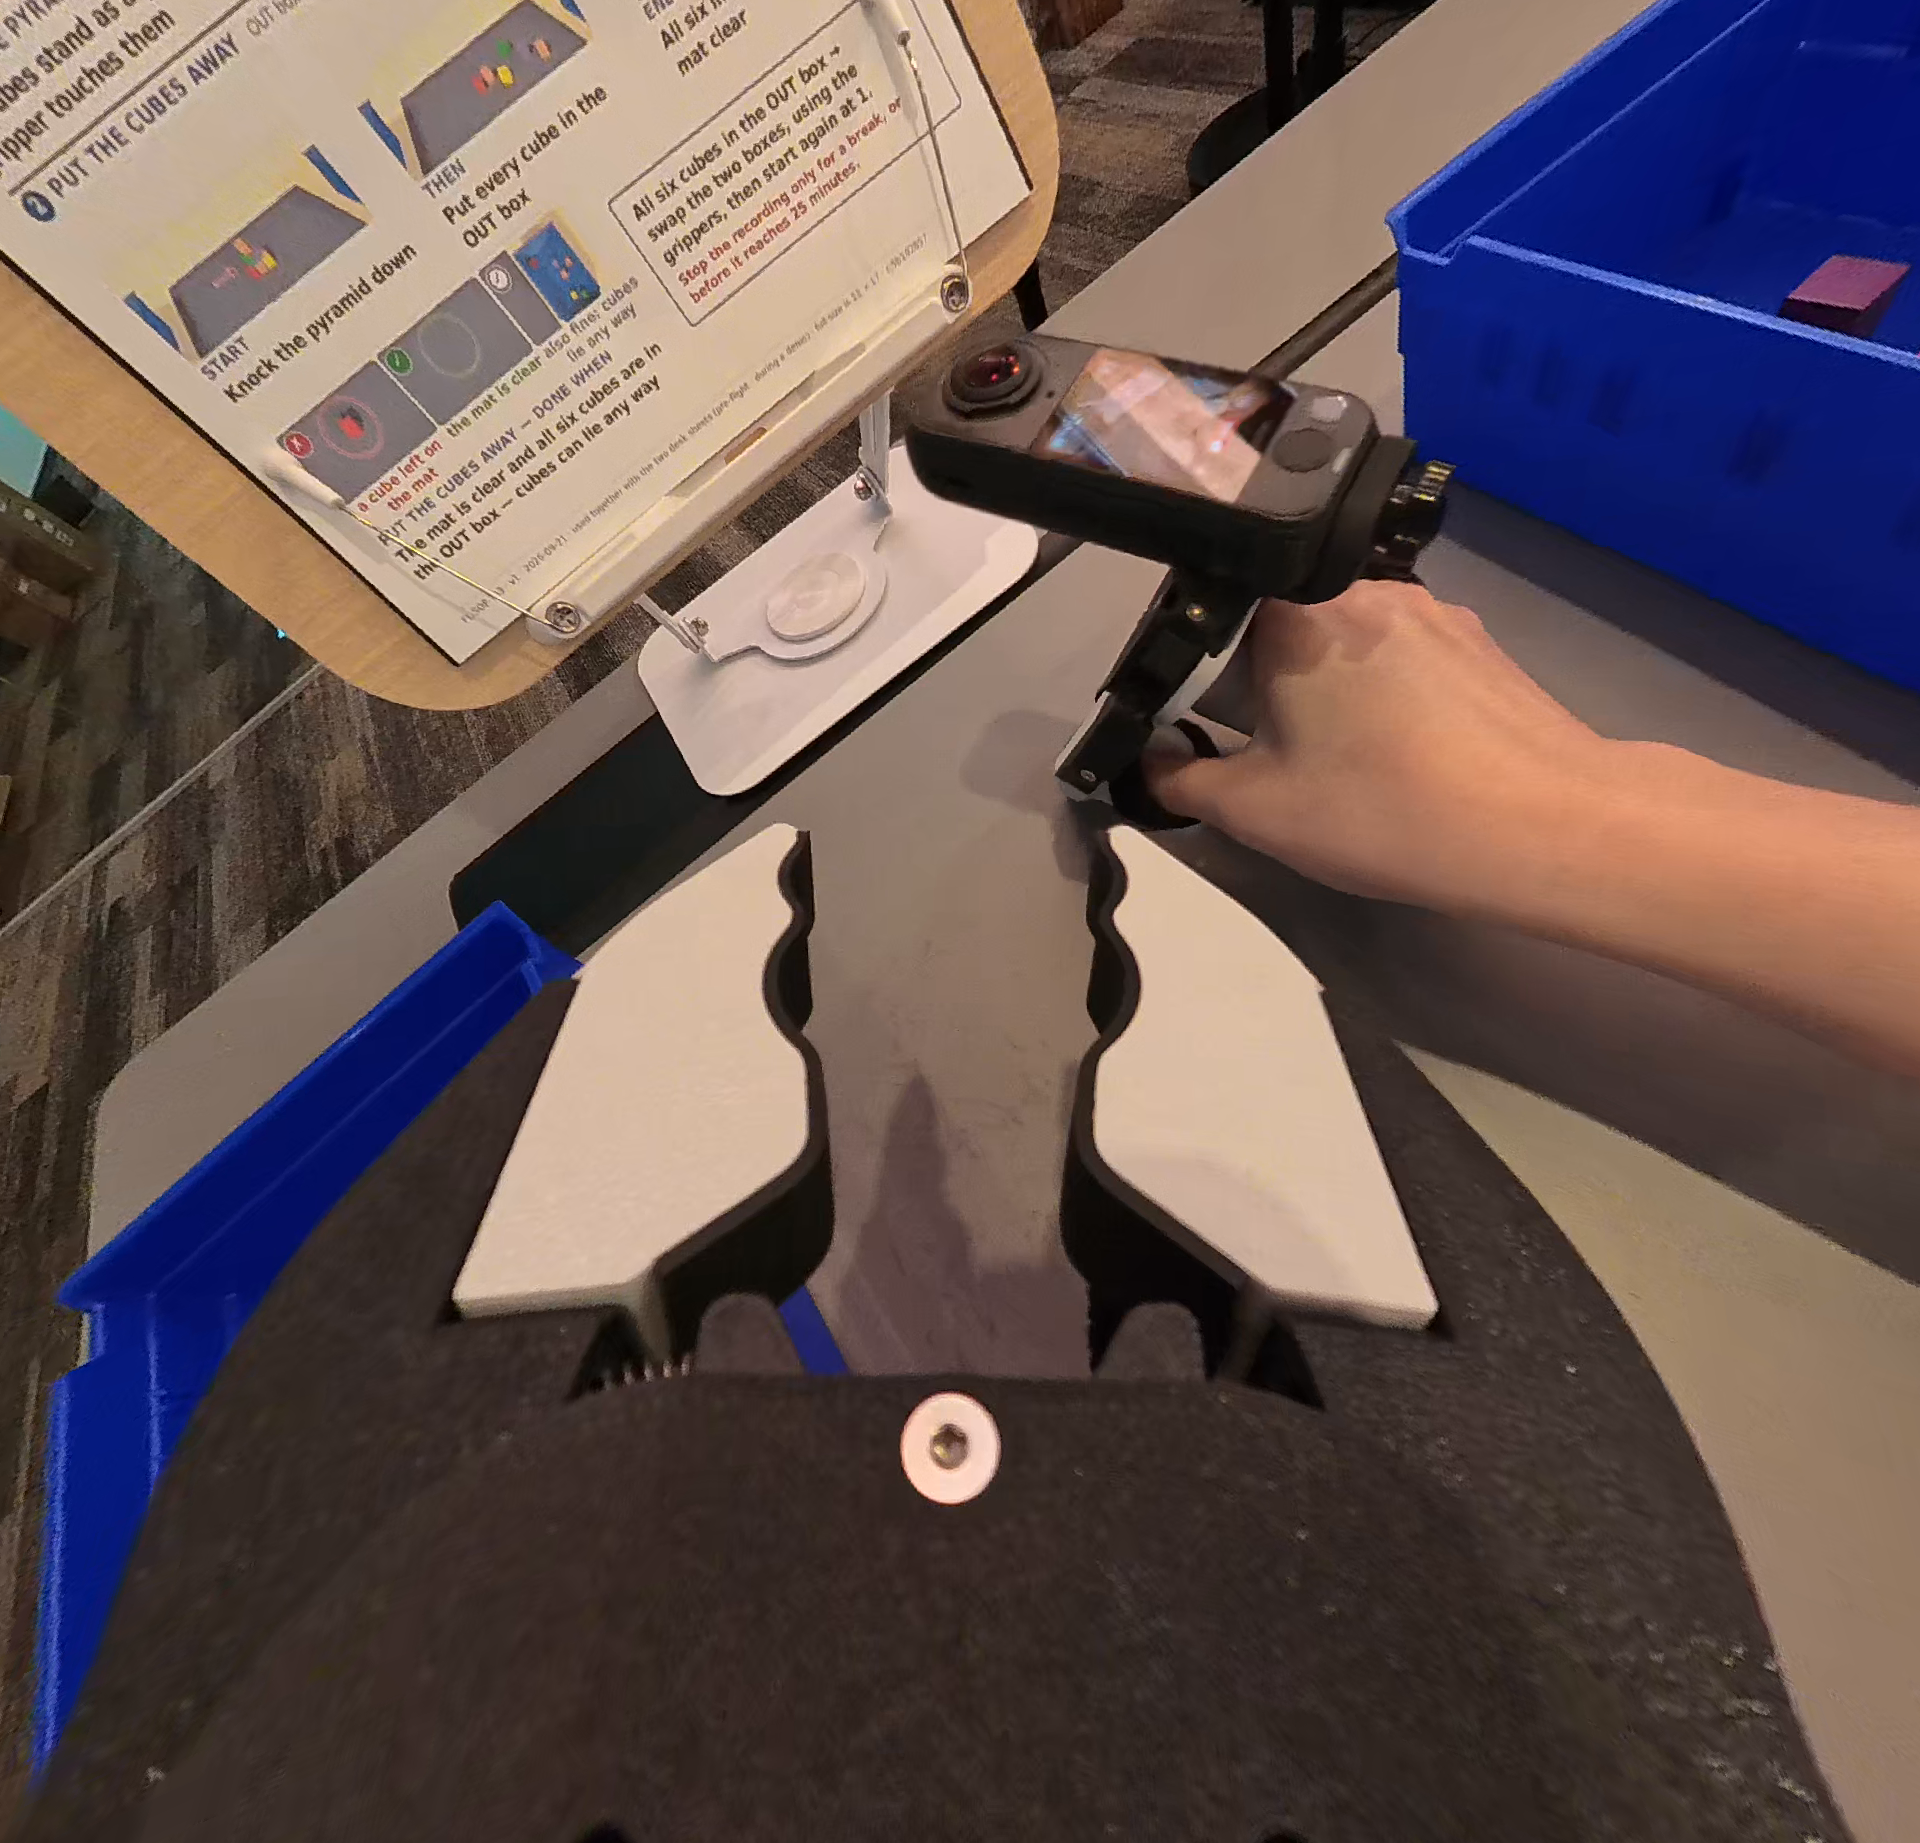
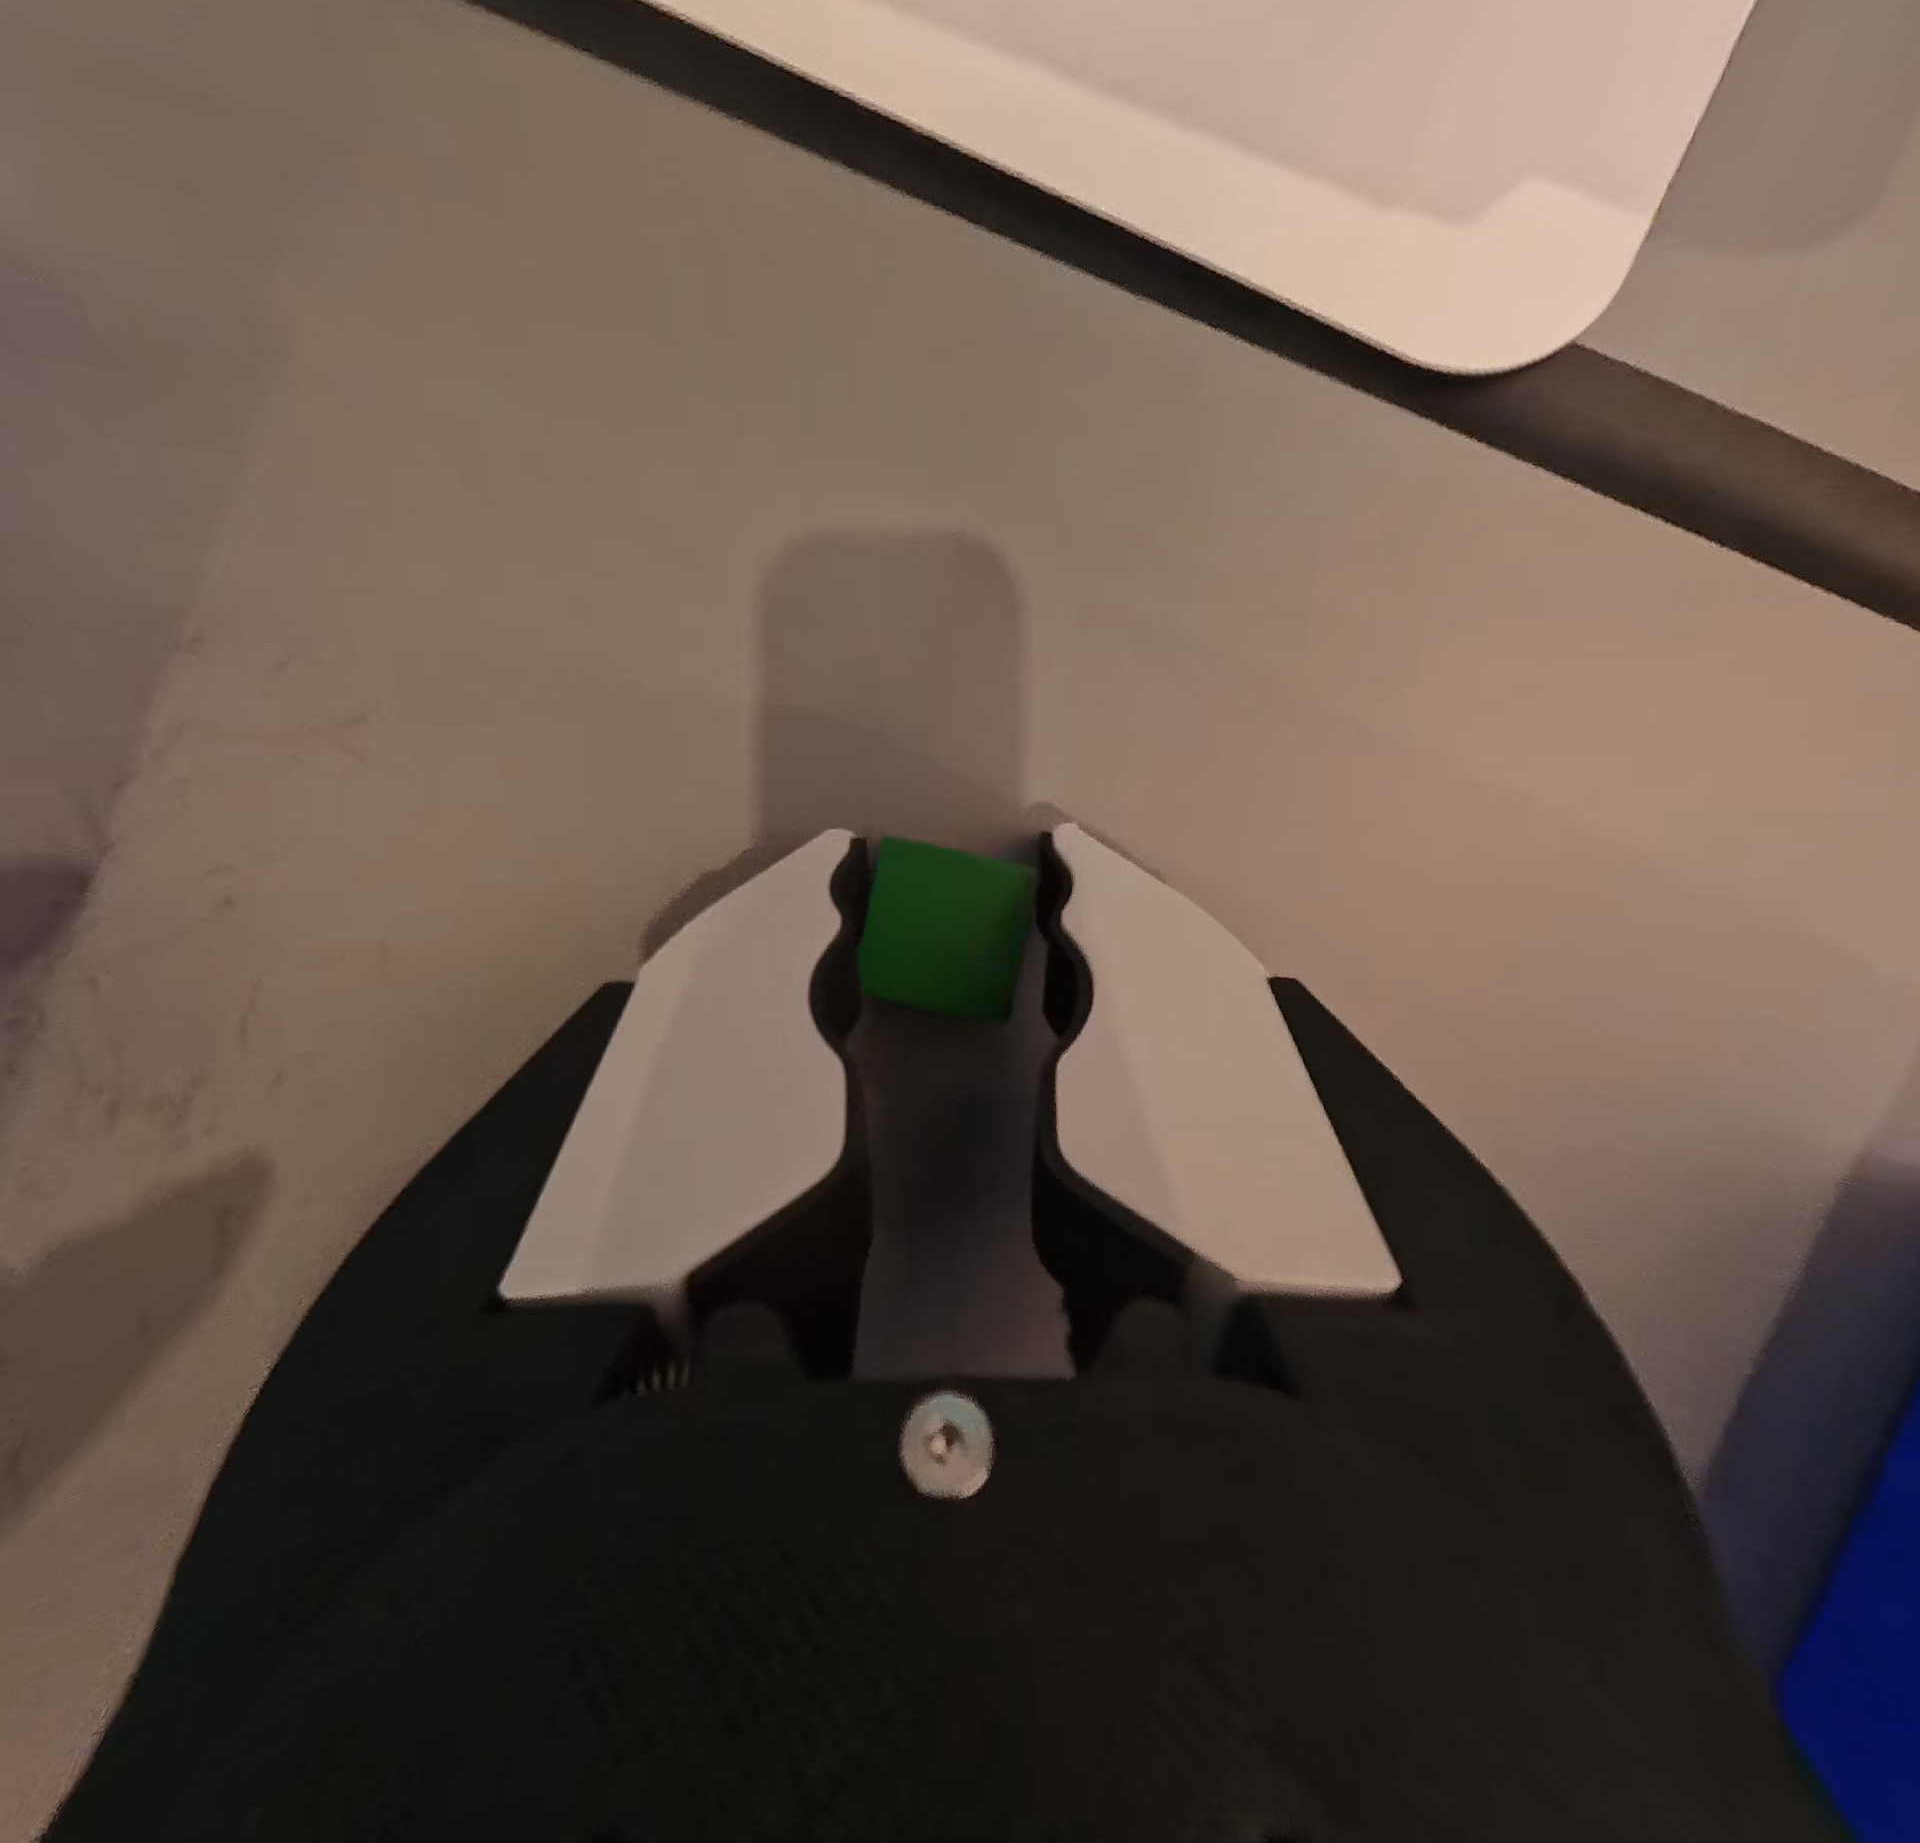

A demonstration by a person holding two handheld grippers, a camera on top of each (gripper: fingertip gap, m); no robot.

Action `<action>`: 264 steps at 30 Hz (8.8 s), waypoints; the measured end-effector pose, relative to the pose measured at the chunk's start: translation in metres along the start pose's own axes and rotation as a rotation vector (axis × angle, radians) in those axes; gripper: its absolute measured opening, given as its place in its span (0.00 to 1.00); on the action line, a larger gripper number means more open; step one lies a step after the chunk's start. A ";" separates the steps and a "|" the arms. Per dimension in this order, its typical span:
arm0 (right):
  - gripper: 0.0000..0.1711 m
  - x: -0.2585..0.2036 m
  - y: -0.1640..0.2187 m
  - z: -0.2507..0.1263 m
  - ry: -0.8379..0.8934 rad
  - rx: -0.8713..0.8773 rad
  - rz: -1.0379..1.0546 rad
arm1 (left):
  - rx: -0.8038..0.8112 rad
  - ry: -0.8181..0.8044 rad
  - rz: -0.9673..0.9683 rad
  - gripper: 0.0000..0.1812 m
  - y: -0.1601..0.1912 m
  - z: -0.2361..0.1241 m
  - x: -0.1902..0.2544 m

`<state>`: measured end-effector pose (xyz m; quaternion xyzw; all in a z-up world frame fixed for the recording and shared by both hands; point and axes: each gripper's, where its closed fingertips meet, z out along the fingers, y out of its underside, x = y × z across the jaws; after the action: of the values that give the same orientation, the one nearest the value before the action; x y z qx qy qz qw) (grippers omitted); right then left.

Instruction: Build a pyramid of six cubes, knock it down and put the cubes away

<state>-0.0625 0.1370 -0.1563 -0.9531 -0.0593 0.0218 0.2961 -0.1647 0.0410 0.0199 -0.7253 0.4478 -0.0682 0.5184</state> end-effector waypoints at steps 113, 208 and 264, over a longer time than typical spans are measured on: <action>0.05 0.281 0.212 -0.184 -0.014 -0.327 0.368 | -0.876 -0.164 -0.630 0.08 0.288 -0.076 -0.196; 0.04 -0.080 -0.068 -0.206 -0.371 -0.526 -0.097 | -0.315 -0.351 -0.912 0.17 0.231 -0.213 -0.262; 0.17 -0.257 -0.048 -0.104 -0.495 -0.322 -0.084 | -0.230 -0.230 -0.798 0.17 0.197 -0.203 -0.247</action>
<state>-0.3148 0.0860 -0.0418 -0.9502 -0.1717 0.2317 0.1183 -0.5388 0.0669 0.0421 -0.8975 0.0762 -0.1319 0.4138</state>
